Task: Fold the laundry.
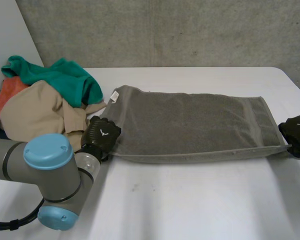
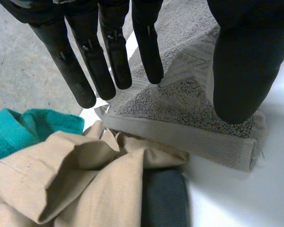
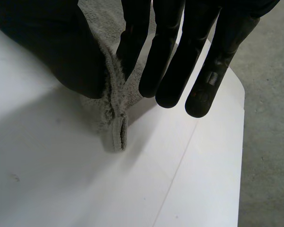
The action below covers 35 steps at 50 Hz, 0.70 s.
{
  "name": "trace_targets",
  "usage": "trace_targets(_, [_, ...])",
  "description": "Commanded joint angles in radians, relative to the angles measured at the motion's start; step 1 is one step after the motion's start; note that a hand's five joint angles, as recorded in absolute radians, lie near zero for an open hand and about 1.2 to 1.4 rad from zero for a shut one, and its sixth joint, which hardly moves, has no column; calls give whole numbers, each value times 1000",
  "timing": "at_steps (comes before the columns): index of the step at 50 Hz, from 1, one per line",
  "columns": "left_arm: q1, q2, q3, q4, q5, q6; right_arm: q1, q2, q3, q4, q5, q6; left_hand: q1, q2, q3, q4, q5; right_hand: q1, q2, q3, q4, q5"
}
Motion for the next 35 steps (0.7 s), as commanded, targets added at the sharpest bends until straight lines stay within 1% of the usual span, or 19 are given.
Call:
trace_targets(1, [4, -13, 24, -13, 7, -97, -25, 4, -7, -23, -2, 2, 75, 83, 79, 86, 92, 409, 222, 212, 206, 220])
trace_targets(5, [-1, -11, 28, -42, 27, -170, -25, 22, -15, -35, -4, 15, 72, 80, 76, 83, 89, 409, 222, 212, 206, 220])
trace_targets(10, [-13, -11, 37, -90, 40, -235, -25, 31, -18, -37, -4, 18, 60, 68, 64, 71, 77, 409, 222, 212, 206, 220])
trace_targets(15, [-24, -13, 59, -99, 39, -259, -23, 34, -18, -37, -4, 18, 13, 21, 17, 24, 30, 409, 222, 212, 206, 220])
trace_targets(22, [-24, -30, 108, -99, 30, -259, -21, 40, -16, -38, -4, 18, 19, 27, 23, 30, 36, 409, 222, 212, 206, 220])
trace_targets(27, [-16, -79, 149, -97, 10, -259, -21, 45, -16, -37, -4, 18, 45, 53, 50, 56, 63, 409, 222, 212, 206, 220])
trace_targets(29, [-15, -83, 156, -97, -6, -261, -21, 45, -16, -38, -4, 18, 159, 167, 163, 170, 176, 409, 222, 212, 206, 220])
trace_targets(30, [-13, -83, 159, -99, -10, -261, -21, 45, -16, -37, -4, 18, 288, 296, 292, 299, 305, 409, 222, 212, 206, 220])
trace_targets(31, [-10, -83, 160, -101, -18, -261, -21, 45, -16, -37, -4, 18, 527, 535, 532, 538, 545, 409, 222, 212, 206, 220])
trace_targets(34, [-8, -83, 159, -102, -29, -250, -25, 44, -16, -34, -4, 16, 751, 759, 756, 763, 769, 409, 222, 212, 206, 220])
trace_targets(35, [-10, -80, 156, -107, -30, -246, -25, 44, -18, -31, -4, 16, 752, 760, 757, 763, 770, 409, 222, 212, 206, 220])
